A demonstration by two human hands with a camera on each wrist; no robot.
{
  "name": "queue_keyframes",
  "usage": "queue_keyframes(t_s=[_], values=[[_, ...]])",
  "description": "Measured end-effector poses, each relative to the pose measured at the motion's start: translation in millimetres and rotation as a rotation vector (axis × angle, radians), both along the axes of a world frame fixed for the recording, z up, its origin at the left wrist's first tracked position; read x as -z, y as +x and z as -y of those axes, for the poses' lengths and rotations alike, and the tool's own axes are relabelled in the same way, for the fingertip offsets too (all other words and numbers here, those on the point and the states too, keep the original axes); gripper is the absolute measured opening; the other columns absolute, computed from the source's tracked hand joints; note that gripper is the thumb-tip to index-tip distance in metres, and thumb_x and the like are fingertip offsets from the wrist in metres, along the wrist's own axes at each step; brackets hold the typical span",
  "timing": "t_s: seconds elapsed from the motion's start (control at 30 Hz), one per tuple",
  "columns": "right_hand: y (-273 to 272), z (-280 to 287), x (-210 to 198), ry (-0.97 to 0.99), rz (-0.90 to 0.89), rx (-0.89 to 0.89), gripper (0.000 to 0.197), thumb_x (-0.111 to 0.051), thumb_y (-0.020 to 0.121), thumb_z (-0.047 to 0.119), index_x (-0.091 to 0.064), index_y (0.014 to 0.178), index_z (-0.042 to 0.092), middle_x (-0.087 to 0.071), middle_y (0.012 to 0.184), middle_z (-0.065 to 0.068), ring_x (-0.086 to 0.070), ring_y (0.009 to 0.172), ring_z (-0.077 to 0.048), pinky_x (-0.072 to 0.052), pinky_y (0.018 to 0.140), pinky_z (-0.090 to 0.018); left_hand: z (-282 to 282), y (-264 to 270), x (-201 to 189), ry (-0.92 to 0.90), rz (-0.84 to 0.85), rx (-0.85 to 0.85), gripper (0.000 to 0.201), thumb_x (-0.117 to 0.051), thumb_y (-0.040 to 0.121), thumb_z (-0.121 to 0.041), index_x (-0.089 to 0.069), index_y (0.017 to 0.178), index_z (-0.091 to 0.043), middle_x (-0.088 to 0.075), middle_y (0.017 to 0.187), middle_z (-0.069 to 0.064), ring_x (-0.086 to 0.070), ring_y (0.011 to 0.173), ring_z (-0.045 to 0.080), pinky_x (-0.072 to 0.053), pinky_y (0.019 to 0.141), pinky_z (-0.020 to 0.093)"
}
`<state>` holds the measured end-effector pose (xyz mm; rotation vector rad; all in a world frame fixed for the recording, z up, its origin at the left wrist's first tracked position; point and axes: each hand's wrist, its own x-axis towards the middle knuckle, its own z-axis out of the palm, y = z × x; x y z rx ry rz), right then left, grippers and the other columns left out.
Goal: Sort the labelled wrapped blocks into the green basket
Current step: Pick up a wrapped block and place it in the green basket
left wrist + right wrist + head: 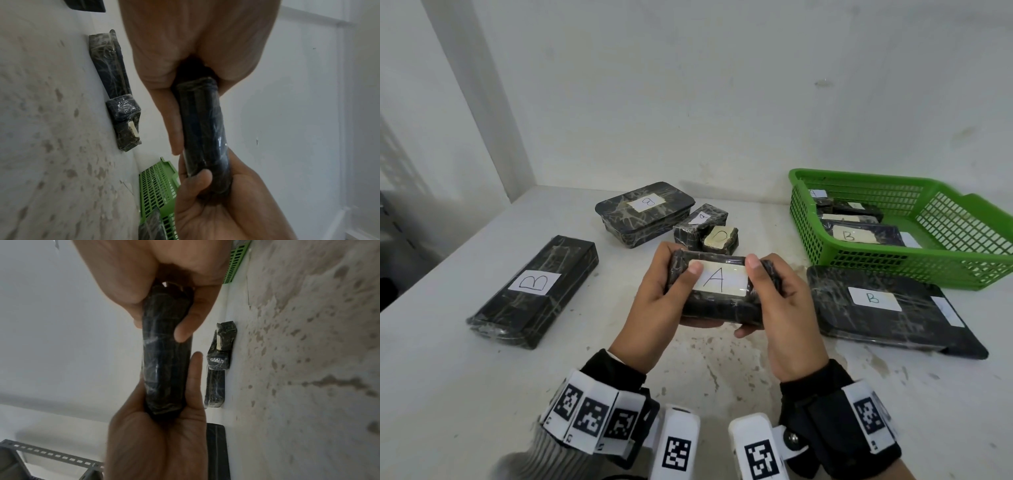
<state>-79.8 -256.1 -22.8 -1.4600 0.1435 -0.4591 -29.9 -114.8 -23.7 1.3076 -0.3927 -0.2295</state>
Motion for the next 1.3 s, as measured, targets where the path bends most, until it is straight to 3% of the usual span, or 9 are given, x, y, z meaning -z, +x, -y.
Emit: queue_keyframes(t_s=[0.13,0.23,0.33,0.43,0.53,0.7,0.9,1.07,1.3], values=[[1.2,0.7,-4.5,0.036,-0.021,-0.107,0.031,-0.054,0.09,0.041,-0.062,0.089,0.011,-0.068,0.081,-0.006,-0.07,0.068,-0.018,-0.051,0.044,-0.026,-0.5,2.9,0.7,-0.016,0.004,-0.034,0.007,-0.051,0.098,-0.022,-0.049,0.1,-0.016,-0.067,0.105,0.006,-0.072,0.089,0.026,-0.06,0.063,0.043],[1.9,3.6,-3.5,0.017,0.019,-0.082,0.025,-0.054,0.094,0.032,-0.061,0.084,0.01,-0.055,0.067,0.003,-0.065,0.061,-0.015,-0.052,0.043,-0.026,-4.8,4.8,0.2,-0.05,-0.013,0.033,0.022,-0.061,0.092,-0.029,-0.05,0.106,-0.016,-0.067,0.111,0.009,-0.072,0.091,0.029,-0.06,0.067,0.046],[2.9,8.0,-0.6,0.012,0.039,-0.055,0.027,-0.053,0.096,0.027,-0.059,0.085,0.004,-0.052,0.069,-0.002,-0.065,0.063,-0.018,-0.053,0.043,-0.027,-6.4,5.3,1.1,-0.068,-0.012,0.112,0.032,-0.059,0.085,-0.019,-0.047,0.115,-0.015,-0.067,0.112,0.009,-0.071,0.093,0.028,-0.06,0.071,0.044],[3.5,11.7,-2.8,0.059,0.006,-0.14,0.024,-0.057,0.092,0.029,-0.064,0.098,0.007,-0.07,0.09,-0.009,-0.071,0.076,-0.023,-0.055,0.047,-0.026,-5.8,7.9,4.2,-0.062,0.009,0.062,0.027,-0.059,0.094,-0.004,-0.048,0.115,-0.016,-0.067,0.109,0.006,-0.071,0.093,0.027,-0.06,0.069,0.042],[4.4,11.9,-2.2,0.118,0.011,-0.184,0.021,-0.063,0.088,0.02,-0.065,0.109,0.016,-0.07,0.109,-0.01,-0.071,0.086,-0.025,-0.058,0.054,-0.029,-8.0,10.3,4.5,-0.095,0.001,0.05,0.03,-0.061,0.091,-0.009,-0.048,0.117,-0.016,-0.067,0.116,0.008,-0.07,0.102,0.029,-0.06,0.071,0.044],[5.0,11.7,0.9,0.156,0.06,-0.122,0.027,-0.064,0.088,0.011,-0.064,0.113,0.02,-0.071,0.107,-0.006,-0.071,0.084,-0.021,-0.058,0.053,-0.031,-9.9,10.5,3.3,-0.108,-0.009,0.109,0.044,-0.061,0.08,-0.01,-0.047,0.122,-0.017,-0.066,0.121,0.01,-0.068,0.105,0.031,-0.059,0.074,0.042],[6.6,13.7,-0.9,0.205,0.061,-0.242,0.045,-0.067,0.079,0.015,-0.061,0.124,0.017,-0.069,0.115,-0.008,-0.07,0.097,-0.021,-0.06,0.063,-0.029,-11.0,13.1,2.8,-0.176,-0.04,0.099,0.052,-0.059,0.079,-0.006,-0.045,0.128,-0.014,-0.068,0.12,0.01,-0.069,0.104,0.03,-0.06,0.07,0.039],[7.7,17.3,4.3,0.204,0.08,-0.212,0.038,-0.063,0.084,0.0,-0.064,0.119,0.018,-0.07,0.113,-0.008,-0.07,0.095,-0.021,-0.059,0.06,-0.028,-12.0,12.2,0.6,-0.178,-0.042,0.147,0.053,-0.059,0.079,-0.006,-0.045,0.13,-0.015,-0.067,0.122,0.009,-0.069,0.105,0.031,-0.06,0.075,0.04],[8.8,15.9,5.8,0.159,0.096,-0.219,0.047,-0.067,0.082,0.009,-0.06,0.126,0.022,-0.068,0.118,-0.008,-0.069,0.098,-0.022,-0.059,0.065,-0.029,-11.1,12.3,2.4,-0.173,-0.039,0.128,0.058,-0.059,0.079,-0.003,-0.04,0.132,-0.013,-0.063,0.126,0.014,-0.068,0.106,0.033,-0.059,0.074,0.039]])
